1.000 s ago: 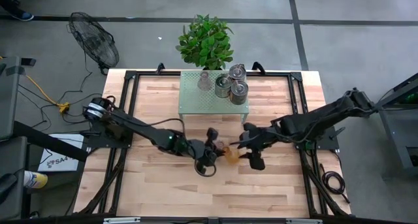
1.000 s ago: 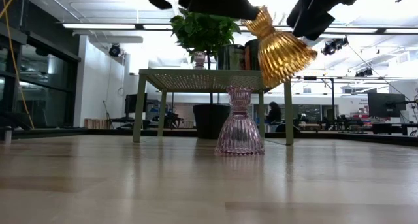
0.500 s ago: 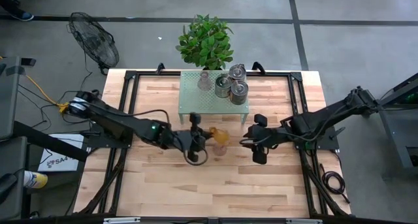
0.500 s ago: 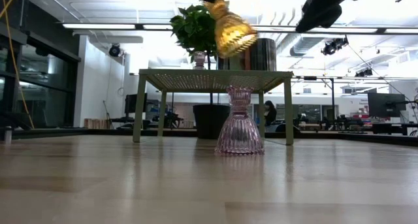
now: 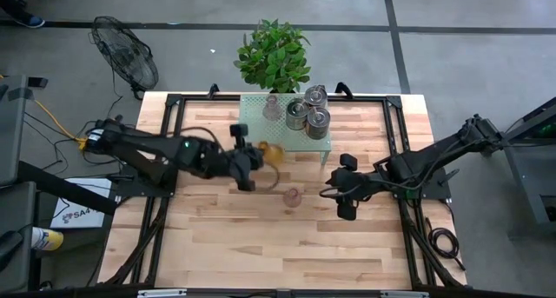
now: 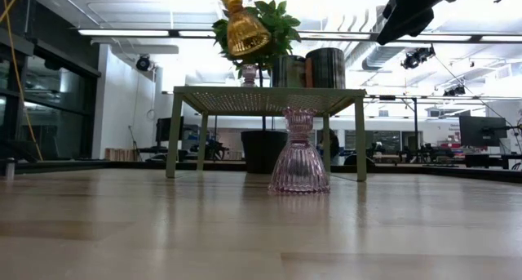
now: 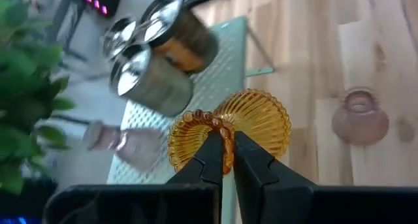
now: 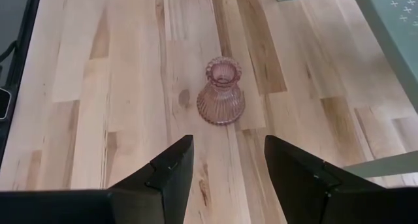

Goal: Pick & Place candle stick holders
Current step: Put the yellow glass candle holder on the shelf

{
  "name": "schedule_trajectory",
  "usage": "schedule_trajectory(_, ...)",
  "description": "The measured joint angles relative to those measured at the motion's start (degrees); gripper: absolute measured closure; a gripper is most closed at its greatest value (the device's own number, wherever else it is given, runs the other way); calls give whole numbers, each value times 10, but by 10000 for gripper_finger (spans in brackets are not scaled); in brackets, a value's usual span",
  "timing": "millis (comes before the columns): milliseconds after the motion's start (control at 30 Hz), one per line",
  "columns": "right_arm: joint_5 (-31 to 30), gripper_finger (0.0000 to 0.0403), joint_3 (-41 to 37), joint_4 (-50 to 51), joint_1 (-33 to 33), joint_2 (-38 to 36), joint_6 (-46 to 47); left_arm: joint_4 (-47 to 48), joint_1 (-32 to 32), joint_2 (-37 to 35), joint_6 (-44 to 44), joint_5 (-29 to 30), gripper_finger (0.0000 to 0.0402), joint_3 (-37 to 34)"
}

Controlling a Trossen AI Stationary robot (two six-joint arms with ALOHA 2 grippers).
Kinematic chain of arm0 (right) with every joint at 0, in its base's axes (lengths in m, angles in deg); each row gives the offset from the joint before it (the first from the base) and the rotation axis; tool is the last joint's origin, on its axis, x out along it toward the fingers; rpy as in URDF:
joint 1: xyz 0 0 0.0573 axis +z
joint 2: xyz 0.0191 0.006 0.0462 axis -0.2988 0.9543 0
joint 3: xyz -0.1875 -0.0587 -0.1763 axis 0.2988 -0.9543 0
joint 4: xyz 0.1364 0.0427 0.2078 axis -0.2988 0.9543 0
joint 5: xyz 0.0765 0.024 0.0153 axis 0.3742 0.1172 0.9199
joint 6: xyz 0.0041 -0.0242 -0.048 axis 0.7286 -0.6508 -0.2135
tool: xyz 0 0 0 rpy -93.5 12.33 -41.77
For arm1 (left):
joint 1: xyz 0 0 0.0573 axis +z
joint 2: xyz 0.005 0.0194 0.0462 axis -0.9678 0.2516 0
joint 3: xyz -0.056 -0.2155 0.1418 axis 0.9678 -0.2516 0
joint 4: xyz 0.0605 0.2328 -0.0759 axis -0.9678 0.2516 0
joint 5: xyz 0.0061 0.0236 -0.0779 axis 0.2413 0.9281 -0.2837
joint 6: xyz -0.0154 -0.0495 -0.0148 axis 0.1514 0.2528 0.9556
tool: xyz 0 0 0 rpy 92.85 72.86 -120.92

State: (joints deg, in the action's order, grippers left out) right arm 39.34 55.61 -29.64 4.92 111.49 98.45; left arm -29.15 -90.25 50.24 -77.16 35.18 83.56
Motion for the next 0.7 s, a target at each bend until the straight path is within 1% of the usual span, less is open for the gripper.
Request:
schedule_trajectory(133,0,219,0,4,0,0,0,89,46,0,47,-25,394,50)
schedule_trajectory(233,0,219,0,8,0,0,-1,131,87,0,66,-44,394,69)
schedule_trajectory(567,0,220,0,17,0,0,-2,158,225,10,49,-134,394,76)
schedule_trajectory(700,0,219,0,19,0,0,-4,160,255,26,42,-148,394,82)
